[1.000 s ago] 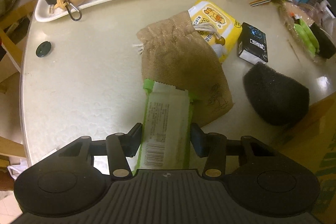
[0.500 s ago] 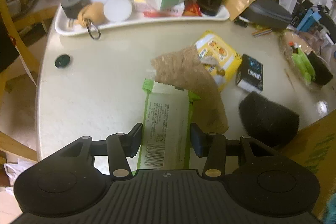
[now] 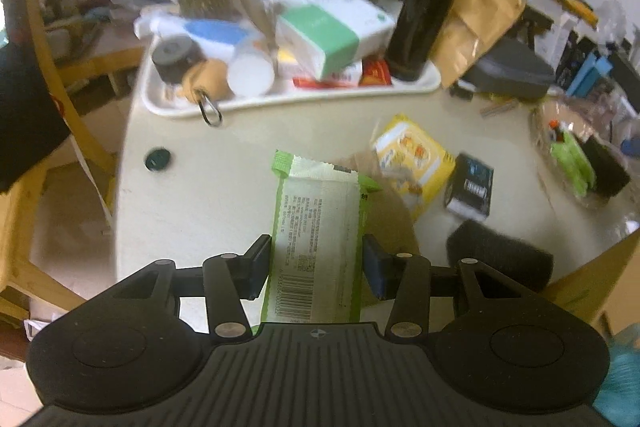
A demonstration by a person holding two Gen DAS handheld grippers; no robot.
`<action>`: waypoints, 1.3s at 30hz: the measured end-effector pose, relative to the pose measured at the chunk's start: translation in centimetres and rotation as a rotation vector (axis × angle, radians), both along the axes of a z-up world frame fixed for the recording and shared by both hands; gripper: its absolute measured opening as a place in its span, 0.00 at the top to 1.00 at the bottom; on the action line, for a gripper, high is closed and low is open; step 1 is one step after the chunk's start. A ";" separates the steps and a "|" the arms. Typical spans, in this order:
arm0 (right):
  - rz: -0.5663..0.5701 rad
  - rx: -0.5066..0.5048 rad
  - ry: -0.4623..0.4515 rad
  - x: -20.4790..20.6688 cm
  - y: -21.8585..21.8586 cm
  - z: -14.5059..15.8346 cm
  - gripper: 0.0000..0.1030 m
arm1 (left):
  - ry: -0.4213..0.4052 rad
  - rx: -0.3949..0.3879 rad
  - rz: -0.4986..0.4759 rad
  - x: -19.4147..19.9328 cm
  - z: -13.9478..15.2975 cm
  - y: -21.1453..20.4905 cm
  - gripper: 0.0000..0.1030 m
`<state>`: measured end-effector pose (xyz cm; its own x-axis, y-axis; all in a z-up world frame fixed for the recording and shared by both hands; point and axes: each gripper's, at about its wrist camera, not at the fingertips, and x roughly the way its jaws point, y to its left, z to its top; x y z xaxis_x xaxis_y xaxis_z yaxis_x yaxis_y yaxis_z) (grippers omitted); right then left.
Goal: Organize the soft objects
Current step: 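Grasp the small black cartoon-printed box with the right gripper while the left gripper holds the green packet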
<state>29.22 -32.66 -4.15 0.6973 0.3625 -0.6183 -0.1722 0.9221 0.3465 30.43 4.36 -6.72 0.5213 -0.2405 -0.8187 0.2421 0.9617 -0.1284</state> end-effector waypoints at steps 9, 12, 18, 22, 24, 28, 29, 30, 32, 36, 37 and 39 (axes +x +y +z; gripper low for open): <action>0.010 -0.053 0.045 1.2 0.1 -1.0 0.00 | -0.047 -0.007 0.034 -0.5 1.9 0.1 0.55; 0.020 -0.077 0.047 2.0 0.3 -1.3 0.00 | -0.067 -0.015 0.064 -0.5 2.5 0.5 0.55; 0.100 -0.173 0.081 5.3 1.7 -3.6 0.00 | -0.086 -0.028 0.114 -0.3 3.0 1.4 0.55; 0.220 -0.199 0.089 6.9 3.2 -5.0 0.00 | -0.088 -0.033 0.113 -0.2 3.2 1.3 0.55; 0.282 -0.241 0.076 7.4 4.4 -5.7 0.00 | -0.094 -0.034 0.107 -0.4 3.2 1.2 0.55; 0.366 -0.277 0.089 8.6 6.0 -7.0 0.00 | -0.094 -0.039 0.090 -0.6 3.3 1.1 0.55; 0.383 -0.284 0.096 8.9 6.4 -7.4 0.00 | -0.094 -0.042 0.089 -0.7 3.4 1.2 0.55; 0.397 -0.289 0.099 9.2 6.6 -7.6 0.00 | -0.094 -0.046 0.089 -0.7 3.4 1.2 0.55; 0.425 -0.299 0.105 9.7 7.1 -8.2 0.00 | -0.093 -0.049 0.091 -0.8 3.5 1.3 0.55; 0.469 -0.327 0.120 10.5 7.8 -9.4 0.01 | -0.088 -0.049 0.099 -0.7 3.5 1.4 0.55; 0.478 -0.339 0.119 10.6 8.0 -9.6 0.01 | -0.085 -0.049 0.102 -0.6 3.5 1.4 0.55; 0.499 -0.371 0.121 10.9 8.5 -10.2 0.01 | -0.085 -0.050 0.105 -0.5 3.6 1.4 0.55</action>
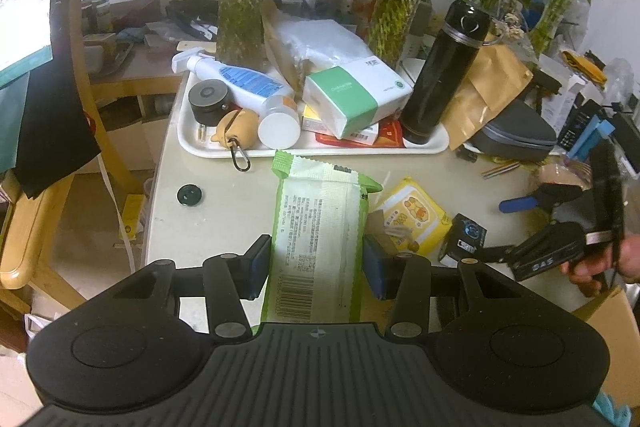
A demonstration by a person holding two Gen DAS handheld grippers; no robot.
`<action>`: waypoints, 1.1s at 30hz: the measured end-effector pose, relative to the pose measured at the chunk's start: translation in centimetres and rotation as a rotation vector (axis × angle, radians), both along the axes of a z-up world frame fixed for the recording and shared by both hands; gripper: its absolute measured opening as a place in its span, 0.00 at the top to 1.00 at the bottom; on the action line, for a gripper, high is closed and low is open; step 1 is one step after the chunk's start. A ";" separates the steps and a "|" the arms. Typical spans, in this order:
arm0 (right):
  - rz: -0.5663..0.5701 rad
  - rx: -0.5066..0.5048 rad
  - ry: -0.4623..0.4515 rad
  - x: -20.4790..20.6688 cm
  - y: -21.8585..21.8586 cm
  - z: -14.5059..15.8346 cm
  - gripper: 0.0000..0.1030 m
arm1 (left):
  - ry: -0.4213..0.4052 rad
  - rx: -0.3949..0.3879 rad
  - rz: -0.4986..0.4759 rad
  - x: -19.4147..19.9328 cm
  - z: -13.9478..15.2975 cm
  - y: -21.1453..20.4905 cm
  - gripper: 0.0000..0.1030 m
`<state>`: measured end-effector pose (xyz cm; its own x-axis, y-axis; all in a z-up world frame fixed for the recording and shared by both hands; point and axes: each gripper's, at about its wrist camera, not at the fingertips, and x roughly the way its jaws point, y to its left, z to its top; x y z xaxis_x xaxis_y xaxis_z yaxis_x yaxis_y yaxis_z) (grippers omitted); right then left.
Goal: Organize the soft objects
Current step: 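Grasp the small black cartoon-printed box with the right gripper while the left gripper holds the green packet, then carry the green packet and black box over the cardboard box with both grippers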
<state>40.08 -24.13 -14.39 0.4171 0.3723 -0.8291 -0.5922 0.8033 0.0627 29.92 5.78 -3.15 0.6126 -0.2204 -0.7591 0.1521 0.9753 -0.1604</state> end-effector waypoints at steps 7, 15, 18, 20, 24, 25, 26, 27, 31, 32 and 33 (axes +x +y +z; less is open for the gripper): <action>0.088 -0.089 0.003 -0.2 2.2 -2.2 0.08 | 0.005 0.005 0.000 0.1 -0.1 -0.2 0.55; 0.074 -0.111 0.011 -0.1 2.2 -2.5 0.27 | 0.003 0.003 0.008 0.0 0.0 0.1 0.55; 0.038 -0.088 -0.007 0.2 1.2 -1.3 0.27 | 0.000 0.000 0.019 0.1 0.1 0.4 0.55; 0.004 -0.071 -0.038 0.3 0.3 0.0 0.27 | -0.004 -0.006 0.025 0.0 0.2 0.5 0.55; -0.081 -0.008 -0.087 -0.1 -2.0 2.6 0.27 | -0.014 -0.008 0.018 -0.1 0.5 0.3 0.55; -0.105 0.000 -0.097 -0.3 -2.6 3.2 0.27 | -0.018 -0.007 0.014 -0.2 0.6 0.2 0.55; -0.129 0.005 -0.111 -0.7 -3.2 3.7 0.27 | -0.026 -0.005 0.007 -0.3 0.7 0.1 0.55; -0.151 0.008 -0.124 -1.2 -3.6 4.2 0.27 | -0.034 -0.001 0.004 -0.4 0.8 -0.1 0.55; -0.212 0.024 -0.179 -3.7 -4.8 6.2 0.27 | -0.066 -0.007 -0.004 -1.2 1.3 -0.5 0.55; -0.220 0.030 -0.197 -4.5 -4.9 6.6 0.27 | -0.074 -0.016 0.004 -1.6 1.4 -0.6 0.55; -0.229 0.039 -0.214 -5.3 -5.2 7.1 0.27 | -0.081 -0.018 0.012 -1.9 1.5 -0.6 0.55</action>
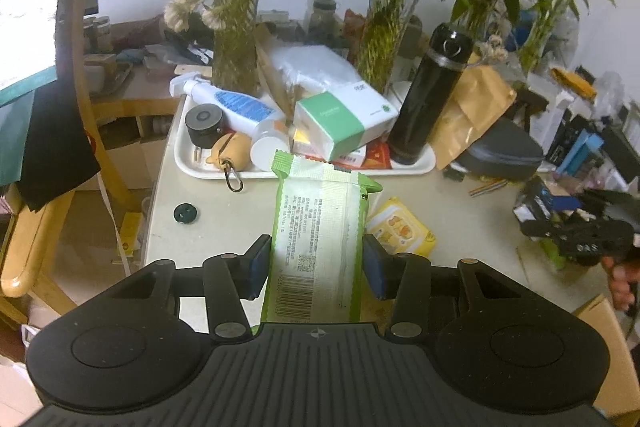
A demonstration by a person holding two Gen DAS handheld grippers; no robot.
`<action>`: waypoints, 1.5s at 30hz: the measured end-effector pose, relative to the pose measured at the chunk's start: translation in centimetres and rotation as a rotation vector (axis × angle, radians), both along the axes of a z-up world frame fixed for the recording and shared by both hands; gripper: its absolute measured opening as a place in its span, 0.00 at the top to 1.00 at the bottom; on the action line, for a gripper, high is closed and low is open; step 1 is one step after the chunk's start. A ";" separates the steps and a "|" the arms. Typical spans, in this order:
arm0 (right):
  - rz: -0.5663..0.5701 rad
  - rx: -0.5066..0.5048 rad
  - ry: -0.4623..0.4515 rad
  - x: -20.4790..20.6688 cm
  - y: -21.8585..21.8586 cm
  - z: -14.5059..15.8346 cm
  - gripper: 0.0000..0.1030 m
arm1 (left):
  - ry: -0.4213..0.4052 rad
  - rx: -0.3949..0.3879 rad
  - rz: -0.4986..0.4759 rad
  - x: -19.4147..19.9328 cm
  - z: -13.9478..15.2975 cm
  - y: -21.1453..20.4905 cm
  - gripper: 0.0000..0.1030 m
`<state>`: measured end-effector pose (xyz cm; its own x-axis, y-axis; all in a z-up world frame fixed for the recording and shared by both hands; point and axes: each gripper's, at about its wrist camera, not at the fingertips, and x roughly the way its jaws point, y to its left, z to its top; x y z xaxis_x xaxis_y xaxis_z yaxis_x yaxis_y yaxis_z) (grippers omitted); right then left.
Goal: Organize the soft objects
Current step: 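Carry the green packet and black box over the cardboard box with both grippers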
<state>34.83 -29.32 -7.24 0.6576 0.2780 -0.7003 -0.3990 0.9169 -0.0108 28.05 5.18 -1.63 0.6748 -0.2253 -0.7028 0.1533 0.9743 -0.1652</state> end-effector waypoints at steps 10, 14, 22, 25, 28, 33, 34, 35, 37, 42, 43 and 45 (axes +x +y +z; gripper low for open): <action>-0.051 0.134 -0.132 -5.1 -1.4 3.5 0.27 | -0.113 0.014 0.030 -6.4 4.5 -2.5 0.55; -0.053 0.169 -0.171 -6.3 -1.9 4.3 0.27 | -0.138 0.031 0.009 -7.4 6.2 -3.6 0.55; -0.104 0.219 -0.180 -6.5 -3.2 4.5 0.27 | -0.125 0.023 0.017 -7.6 6.0 -3.7 0.55; -0.104 0.222 -0.183 -6.7 -3.2 4.6 0.27 | -0.119 0.017 0.022 -7.7 5.5 -3.3 0.55; -0.102 0.221 -0.185 -6.7 -3.0 4.6 0.27 | -0.107 0.008 0.020 -7.6 4.8 -3.0 0.55; -0.106 0.243 -0.173 -6.6 -3.0 4.6 0.27 | -0.101 -0.009 -0.005 -7.7 4.0 -2.6 0.55; -0.110 0.248 -0.171 -6.6 -3.1 4.7 0.27 | -0.101 -0.014 -0.011 -7.9 4.0 -2.6 0.55; -0.111 0.251 -0.170 -6.7 -3.2 5.0 0.27 | -0.100 -0.020 -0.020 -8.1 4.1 -2.5 0.55; -0.119 0.266 -0.167 -7.1 -3.5 5.9 0.27 | -0.101 -0.024 -0.029 -8.5 4.5 -2.3 0.55; -0.062 0.267 -0.115 -9.7 -3.5 9.0 0.27 | -0.122 -0.049 -0.094 -10.4 6.6 -2.2 0.55; -0.045 0.260 -0.099 -10.5 -3.4 9.6 0.27 | -0.126 -0.047 -0.112 -10.8 7.0 -2.4 0.55; -0.021 0.247 -0.073 -11.8 -3.2 10.3 0.27 | -0.142 -0.037 -0.145 -11.8 7.8 -2.9 0.55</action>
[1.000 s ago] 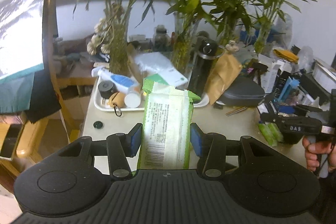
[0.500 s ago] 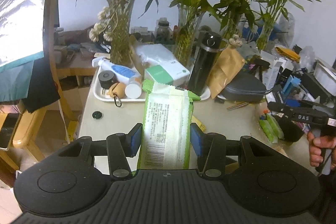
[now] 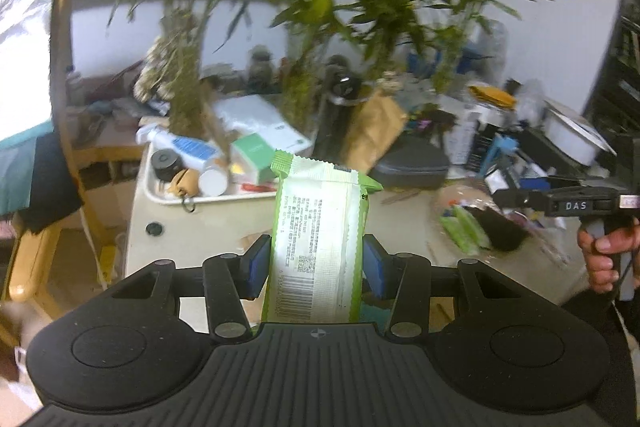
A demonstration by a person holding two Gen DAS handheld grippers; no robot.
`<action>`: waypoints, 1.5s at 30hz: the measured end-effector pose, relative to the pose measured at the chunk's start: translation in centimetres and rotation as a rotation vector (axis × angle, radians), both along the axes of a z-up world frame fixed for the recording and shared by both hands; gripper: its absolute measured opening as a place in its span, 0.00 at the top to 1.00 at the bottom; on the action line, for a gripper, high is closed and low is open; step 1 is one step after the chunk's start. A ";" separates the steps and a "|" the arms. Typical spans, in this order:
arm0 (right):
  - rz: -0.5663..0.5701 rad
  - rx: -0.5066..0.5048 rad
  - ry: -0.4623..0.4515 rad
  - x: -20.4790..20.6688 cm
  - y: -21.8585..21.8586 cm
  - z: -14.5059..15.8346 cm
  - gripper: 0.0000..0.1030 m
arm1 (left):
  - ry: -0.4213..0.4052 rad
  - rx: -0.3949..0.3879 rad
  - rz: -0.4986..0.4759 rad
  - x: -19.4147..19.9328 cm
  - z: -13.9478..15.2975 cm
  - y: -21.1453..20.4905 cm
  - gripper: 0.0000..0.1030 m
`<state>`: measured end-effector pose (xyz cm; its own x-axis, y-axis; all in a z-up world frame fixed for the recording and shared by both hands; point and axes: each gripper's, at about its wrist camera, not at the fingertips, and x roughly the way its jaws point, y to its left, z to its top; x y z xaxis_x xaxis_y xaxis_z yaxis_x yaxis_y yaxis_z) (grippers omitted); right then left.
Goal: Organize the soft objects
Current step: 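Carry the green packet and black box over the cardboard box with both grippers, then open both grippers to drop the green packet and black box into the box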
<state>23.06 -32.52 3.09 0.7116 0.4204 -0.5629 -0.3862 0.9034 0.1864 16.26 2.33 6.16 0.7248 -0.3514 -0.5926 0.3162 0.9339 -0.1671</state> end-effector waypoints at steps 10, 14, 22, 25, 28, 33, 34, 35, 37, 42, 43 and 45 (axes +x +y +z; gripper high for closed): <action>0.151 -0.025 0.067 -6.0 2.0 1.1 0.27 | -0.027 -0.037 -0.114 -3.6 4.0 -1.9 0.55; 0.202 -0.060 0.089 -7.4 3.1 0.7 0.27 | 0.059 -0.025 -0.161 -3.9 2.8 -3.9 0.55; 0.251 -0.110 0.106 -8.9 4.4 -0.6 0.27 | 0.255 0.020 -0.219 -2.9 -2.3 -6.9 0.54; 0.263 -0.108 0.103 -9.2 4.5 -0.9 0.27 | 0.269 -0.005 -0.241 -3.2 -2.7 -7.3 0.53; 0.278 -0.106 0.093 -9.5 4.6 -0.8 0.27 | 0.235 -0.019 -0.241 -3.5 -1.5 -7.3 0.34; 0.297 -0.102 0.073 -10.1 4.6 -0.4 0.27 | 0.180 -0.027 -0.193 -3.8 0.8 -6.9 0.32; 0.296 -0.097 0.074 -10.1 4.6 -0.4 0.27 | 0.174 -0.028 -0.189 -3.7 1.0 -6.9 0.32; 0.294 -0.095 0.075 -10.0 4.6 -0.4 0.27 | 0.169 -0.025 -0.187 -3.7 1.1 -7.0 0.32; 0.290 -0.094 0.078 -10.0 4.6 -0.5 0.27 | 0.163 -0.010 -0.181 -3.5 1.0 -7.1 0.32; 0.293 -0.102 0.095 -9.7 4.8 -0.9 0.27 | 0.164 -0.005 -0.168 -3.2 0.7 -6.2 0.32; 0.295 -0.106 0.096 -9.7 4.9 -0.9 0.27 | 0.164 -0.006 -0.169 -3.1 0.6 -6.0 0.32; 0.301 -0.116 0.100 -9.6 5.2 -1.1 0.27 | 0.158 0.001 -0.169 -3.1 0.4 -5.7 0.32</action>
<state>13.46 -27.35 1.96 0.5045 0.5323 -0.6799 -0.6236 0.7692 0.1394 13.17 -3.37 6.57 0.5540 -0.4591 -0.6944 0.4381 0.8701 -0.2257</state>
